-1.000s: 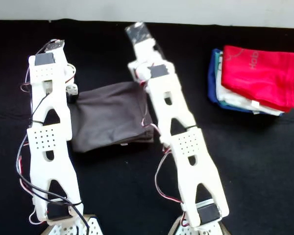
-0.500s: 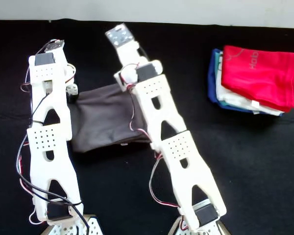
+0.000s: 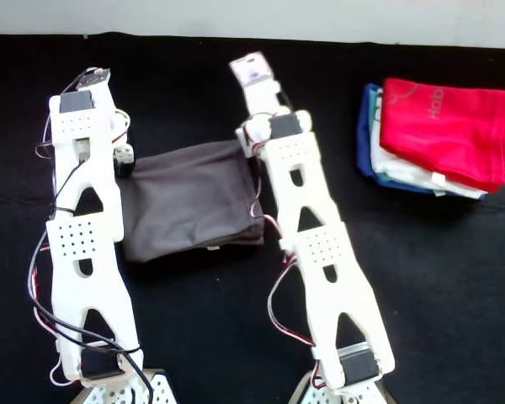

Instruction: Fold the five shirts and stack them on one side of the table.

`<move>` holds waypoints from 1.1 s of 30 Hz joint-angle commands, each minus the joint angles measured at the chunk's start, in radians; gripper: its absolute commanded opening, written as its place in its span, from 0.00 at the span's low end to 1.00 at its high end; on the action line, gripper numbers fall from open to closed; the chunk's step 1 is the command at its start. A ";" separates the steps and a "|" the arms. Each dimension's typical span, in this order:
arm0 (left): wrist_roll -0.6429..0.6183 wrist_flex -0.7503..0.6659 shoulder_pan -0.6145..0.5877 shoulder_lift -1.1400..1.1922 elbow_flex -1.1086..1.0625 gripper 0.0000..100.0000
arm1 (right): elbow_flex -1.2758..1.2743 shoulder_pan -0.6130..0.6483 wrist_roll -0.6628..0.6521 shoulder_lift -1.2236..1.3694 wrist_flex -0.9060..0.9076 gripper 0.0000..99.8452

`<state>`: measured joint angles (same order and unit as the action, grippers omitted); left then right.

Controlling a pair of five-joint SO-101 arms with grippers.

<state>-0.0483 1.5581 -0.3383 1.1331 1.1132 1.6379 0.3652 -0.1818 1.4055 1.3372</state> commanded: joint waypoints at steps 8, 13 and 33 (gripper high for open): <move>-0.044 -0.026 -0.076 0.004 0.015 0.01 | 0.128 -0.002 -0.009 -0.197 0.298 0.01; -0.121 0.014 -0.104 0.005 0.085 0.01 | 0.127 0.002 -0.009 -0.274 0.430 0.01; -0.118 0.213 -0.145 -0.013 0.363 0.01 | -0.361 0.208 -0.003 -0.483 0.423 0.02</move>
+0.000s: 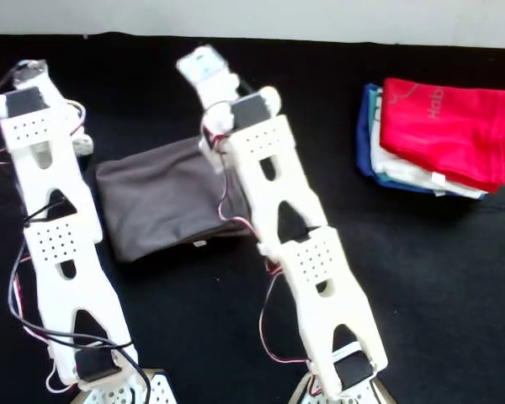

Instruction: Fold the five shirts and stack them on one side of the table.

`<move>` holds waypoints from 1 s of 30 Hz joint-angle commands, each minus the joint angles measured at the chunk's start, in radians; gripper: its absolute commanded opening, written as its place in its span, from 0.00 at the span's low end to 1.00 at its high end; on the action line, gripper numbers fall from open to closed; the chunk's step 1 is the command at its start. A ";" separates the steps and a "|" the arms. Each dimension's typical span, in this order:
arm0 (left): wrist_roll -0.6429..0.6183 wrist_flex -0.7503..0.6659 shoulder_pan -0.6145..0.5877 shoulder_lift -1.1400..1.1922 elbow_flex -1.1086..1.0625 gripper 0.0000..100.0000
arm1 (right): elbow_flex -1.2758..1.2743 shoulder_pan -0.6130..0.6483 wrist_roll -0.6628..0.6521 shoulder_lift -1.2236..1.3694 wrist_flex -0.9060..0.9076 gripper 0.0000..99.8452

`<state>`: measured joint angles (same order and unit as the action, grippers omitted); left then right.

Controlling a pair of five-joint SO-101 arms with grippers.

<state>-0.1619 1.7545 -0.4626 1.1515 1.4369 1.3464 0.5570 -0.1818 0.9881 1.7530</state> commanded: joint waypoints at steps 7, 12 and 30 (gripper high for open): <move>-0.003 0.014 -0.079 -0.136 -0.058 0.14 | -0.116 0.042 -0.002 -0.042 -0.048 0.27; -0.003 -0.014 -0.074 -0.116 -0.105 0.18 | -0.114 0.081 0.138 0.025 -0.091 0.37; -0.006 -0.121 -0.081 0.001 -0.101 0.18 | -0.116 0.085 0.256 0.222 -0.282 0.39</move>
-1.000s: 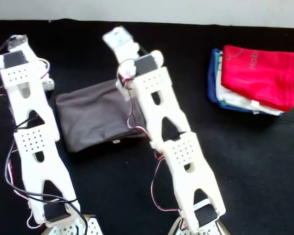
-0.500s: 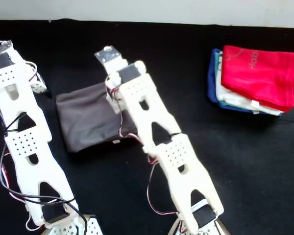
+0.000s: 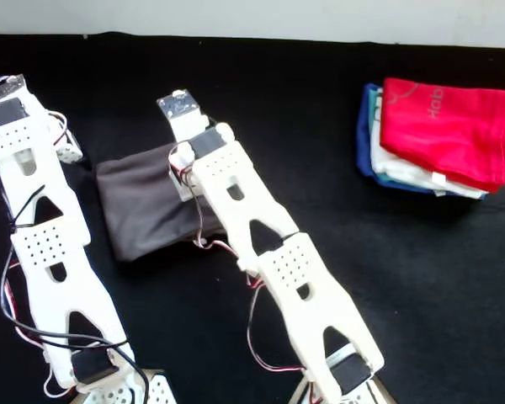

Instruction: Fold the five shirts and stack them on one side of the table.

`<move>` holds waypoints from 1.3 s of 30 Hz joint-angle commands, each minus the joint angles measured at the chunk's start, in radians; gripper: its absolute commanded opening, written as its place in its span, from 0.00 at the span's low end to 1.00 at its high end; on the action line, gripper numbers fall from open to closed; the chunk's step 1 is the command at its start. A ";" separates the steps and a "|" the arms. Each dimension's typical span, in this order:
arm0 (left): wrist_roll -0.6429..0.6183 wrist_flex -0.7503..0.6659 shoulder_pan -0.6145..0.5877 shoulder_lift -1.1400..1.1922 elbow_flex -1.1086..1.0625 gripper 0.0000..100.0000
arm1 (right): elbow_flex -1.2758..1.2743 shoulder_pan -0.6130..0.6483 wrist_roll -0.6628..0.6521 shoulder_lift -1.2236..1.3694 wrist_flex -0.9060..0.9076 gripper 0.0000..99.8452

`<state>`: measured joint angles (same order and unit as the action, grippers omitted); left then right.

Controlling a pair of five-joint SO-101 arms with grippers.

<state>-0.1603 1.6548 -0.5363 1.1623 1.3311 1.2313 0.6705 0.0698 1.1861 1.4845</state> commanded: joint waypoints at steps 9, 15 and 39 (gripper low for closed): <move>-0.009 -0.037 -0.027 -0.010 0.005 0.18 | 0.001 -0.030 -0.084 0.025 0.073 0.03; -0.009 -0.037 -0.027 -0.010 0.005 0.18 | 0.025 -0.053 -0.091 0.022 0.136 0.01; -0.009 -0.037 -0.015 -0.007 -0.002 0.18 | -0.041 -0.661 -0.371 -0.541 0.274 0.01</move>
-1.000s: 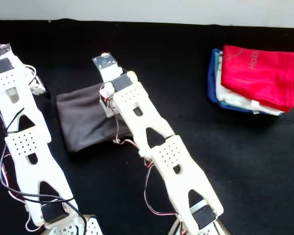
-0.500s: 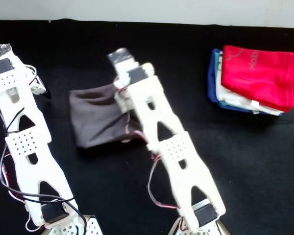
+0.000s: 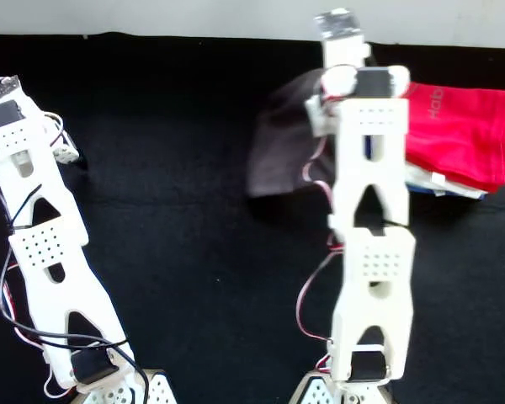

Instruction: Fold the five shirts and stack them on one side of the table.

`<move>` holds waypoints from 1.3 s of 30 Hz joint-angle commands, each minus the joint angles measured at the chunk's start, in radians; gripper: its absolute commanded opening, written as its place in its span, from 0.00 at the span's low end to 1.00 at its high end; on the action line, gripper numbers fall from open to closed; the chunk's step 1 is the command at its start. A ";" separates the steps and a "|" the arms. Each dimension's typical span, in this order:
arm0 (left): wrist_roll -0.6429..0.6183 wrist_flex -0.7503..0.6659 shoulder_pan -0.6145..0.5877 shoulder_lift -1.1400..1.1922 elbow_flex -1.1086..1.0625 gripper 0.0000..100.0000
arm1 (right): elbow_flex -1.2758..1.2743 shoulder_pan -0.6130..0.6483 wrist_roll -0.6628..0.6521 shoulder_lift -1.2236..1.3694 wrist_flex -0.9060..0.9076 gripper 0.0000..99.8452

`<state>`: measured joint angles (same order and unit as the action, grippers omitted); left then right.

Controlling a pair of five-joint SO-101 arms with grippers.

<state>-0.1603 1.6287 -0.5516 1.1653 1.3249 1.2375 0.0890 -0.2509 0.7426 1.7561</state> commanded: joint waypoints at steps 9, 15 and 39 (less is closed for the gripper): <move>-0.009 -0.011 0.036 -0.010 -0.028 0.18 | -0.185 -0.262 -0.083 0.022 -0.093 0.01; -0.009 -0.011 0.035 -0.010 -0.028 0.18 | -0.176 -0.259 -0.083 0.197 -0.107 0.01; -0.009 -0.021 0.035 -0.010 -0.035 0.18 | 0.177 -0.160 -0.094 -0.298 0.004 0.01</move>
<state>-0.1603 1.6164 -0.5301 1.1669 1.2881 1.3648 -0.0583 -0.3291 0.5432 1.7561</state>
